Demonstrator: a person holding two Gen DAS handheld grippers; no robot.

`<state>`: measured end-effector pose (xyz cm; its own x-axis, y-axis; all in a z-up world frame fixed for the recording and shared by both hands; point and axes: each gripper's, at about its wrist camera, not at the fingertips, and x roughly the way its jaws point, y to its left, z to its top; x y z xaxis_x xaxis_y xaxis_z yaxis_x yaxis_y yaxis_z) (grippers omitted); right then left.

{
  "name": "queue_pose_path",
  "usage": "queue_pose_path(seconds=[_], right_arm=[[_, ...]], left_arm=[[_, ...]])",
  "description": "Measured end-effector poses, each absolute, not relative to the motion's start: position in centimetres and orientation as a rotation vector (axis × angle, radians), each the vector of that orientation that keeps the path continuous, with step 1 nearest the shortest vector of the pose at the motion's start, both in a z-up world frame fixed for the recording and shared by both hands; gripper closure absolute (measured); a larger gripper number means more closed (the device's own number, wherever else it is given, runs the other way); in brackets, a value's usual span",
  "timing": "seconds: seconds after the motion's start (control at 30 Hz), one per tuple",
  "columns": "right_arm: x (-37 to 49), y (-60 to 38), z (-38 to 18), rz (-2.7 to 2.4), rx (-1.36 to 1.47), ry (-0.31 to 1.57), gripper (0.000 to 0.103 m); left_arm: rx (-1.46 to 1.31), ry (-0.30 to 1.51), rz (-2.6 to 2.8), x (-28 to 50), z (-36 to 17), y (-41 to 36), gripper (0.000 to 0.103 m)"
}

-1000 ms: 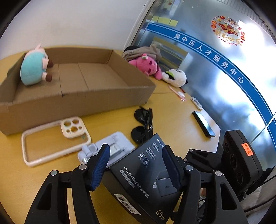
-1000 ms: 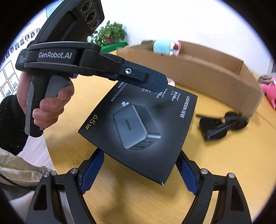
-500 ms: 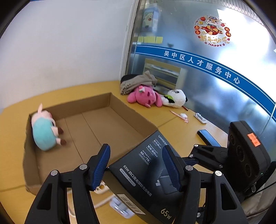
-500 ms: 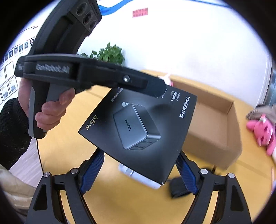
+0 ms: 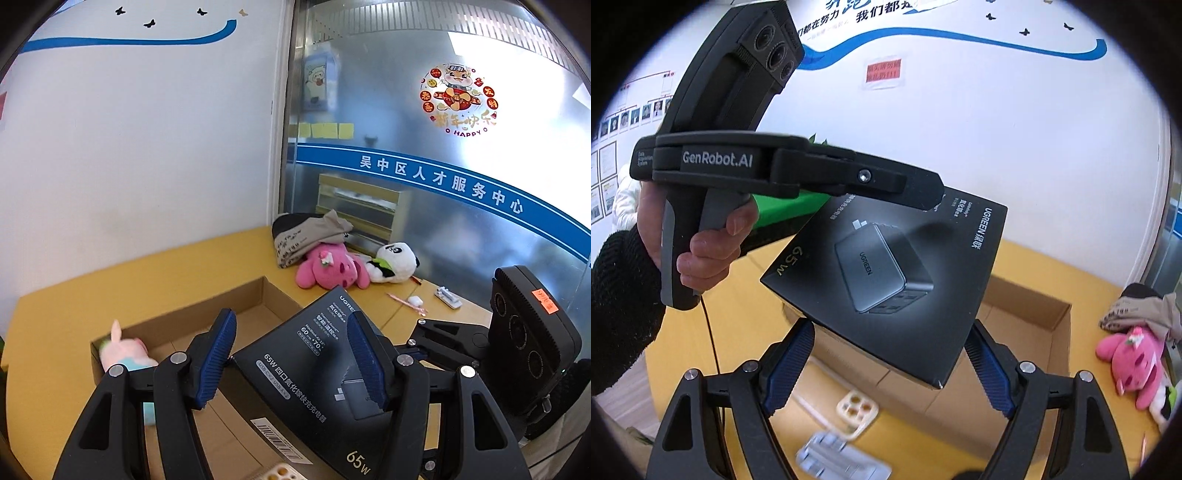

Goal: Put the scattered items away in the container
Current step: 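Close both grippers on the black charger box and lift it, then carry the charger box over the cardboard box and lower it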

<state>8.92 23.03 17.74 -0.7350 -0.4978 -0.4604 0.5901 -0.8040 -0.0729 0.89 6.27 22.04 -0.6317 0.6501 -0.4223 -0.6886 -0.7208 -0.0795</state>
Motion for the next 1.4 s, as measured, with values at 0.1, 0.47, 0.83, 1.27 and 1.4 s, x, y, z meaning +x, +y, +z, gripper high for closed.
queue_pose_path(seconds=[0.1, 0.47, 0.83, 1.27, 1.4], right_arm=[[6.5, 22.7, 18.6, -2.469, 0.569, 0.280, 0.020], [-0.2, 21.0, 20.7, -2.469, 0.583, 0.258, 0.020], [-9.2, 20.8, 18.3, -2.440, 0.670, 0.219, 0.020], [-16.6, 20.7, 10.5, -2.278, 0.950, 0.060, 0.020], [-17.8, 20.0, 7.8, -2.221, 1.075, 0.037, 0.021]], left_arm=[[-0.534, 0.103, 2.312, -1.2, 23.2, 6.2, 0.037], [-0.513, 0.162, 2.323, -9.4, 25.2, 7.4, 0.037], [-0.643, 0.104, 2.304, -19.9, 21.7, 7.8, 0.037], [-1.060, -0.058, 2.254, -29.8, 9.0, 7.3, 0.036], [-1.171, -0.034, 2.246, -30.8, 6.4, 8.1, 0.036]])
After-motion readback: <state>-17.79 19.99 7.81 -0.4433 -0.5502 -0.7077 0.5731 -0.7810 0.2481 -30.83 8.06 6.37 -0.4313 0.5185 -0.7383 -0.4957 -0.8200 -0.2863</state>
